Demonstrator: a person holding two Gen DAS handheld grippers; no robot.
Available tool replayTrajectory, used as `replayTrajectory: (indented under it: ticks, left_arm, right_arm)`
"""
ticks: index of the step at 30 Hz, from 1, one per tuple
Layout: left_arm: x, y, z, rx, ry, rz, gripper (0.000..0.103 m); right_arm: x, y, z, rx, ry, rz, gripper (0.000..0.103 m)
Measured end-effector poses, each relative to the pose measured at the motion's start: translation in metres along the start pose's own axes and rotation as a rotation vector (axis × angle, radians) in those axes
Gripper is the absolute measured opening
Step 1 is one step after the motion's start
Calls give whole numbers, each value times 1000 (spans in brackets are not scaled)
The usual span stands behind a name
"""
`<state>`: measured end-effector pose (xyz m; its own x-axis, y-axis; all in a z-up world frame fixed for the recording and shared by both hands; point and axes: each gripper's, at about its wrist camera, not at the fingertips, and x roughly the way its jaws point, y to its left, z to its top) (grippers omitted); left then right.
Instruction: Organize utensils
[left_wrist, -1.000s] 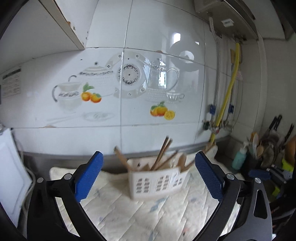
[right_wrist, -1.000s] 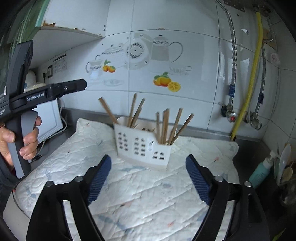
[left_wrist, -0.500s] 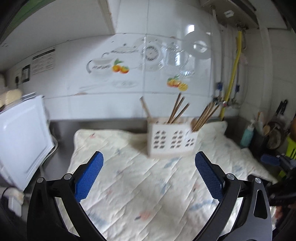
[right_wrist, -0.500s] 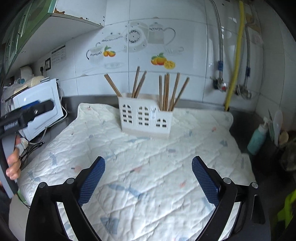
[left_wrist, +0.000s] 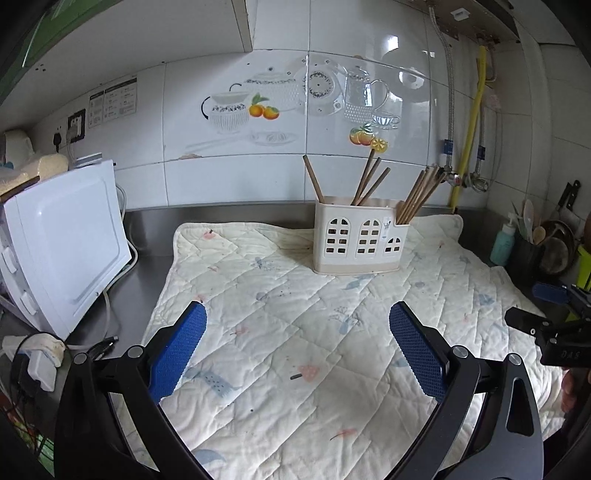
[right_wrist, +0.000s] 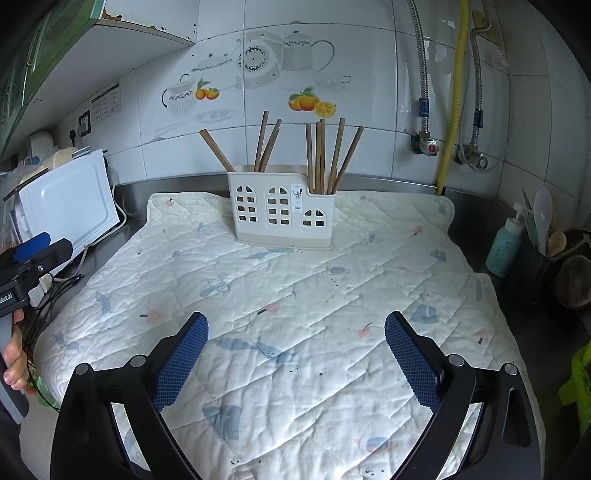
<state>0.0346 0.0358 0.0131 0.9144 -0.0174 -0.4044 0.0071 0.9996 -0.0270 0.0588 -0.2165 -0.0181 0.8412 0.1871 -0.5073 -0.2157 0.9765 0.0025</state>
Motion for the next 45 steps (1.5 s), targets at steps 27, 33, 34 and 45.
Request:
replayTrajectory:
  ticks: [27,33,34,45]
  left_arm:
    - [11,-10,-12,26,69,-41,98]
    - [14,-13,-14,36,80,-44,98]
    - [14,-13,-14,37,81,-45,98]
    - [17,-16,-16,43,100,-49,98]
  right_arm:
    - [-1,0,0,-1,14,-12,94]
    - [1,1,-1,1,20,-10,94]
    - [1,0,-1,0,20,-9,94]
    - [1,2,-1,-3,21,-6,94]
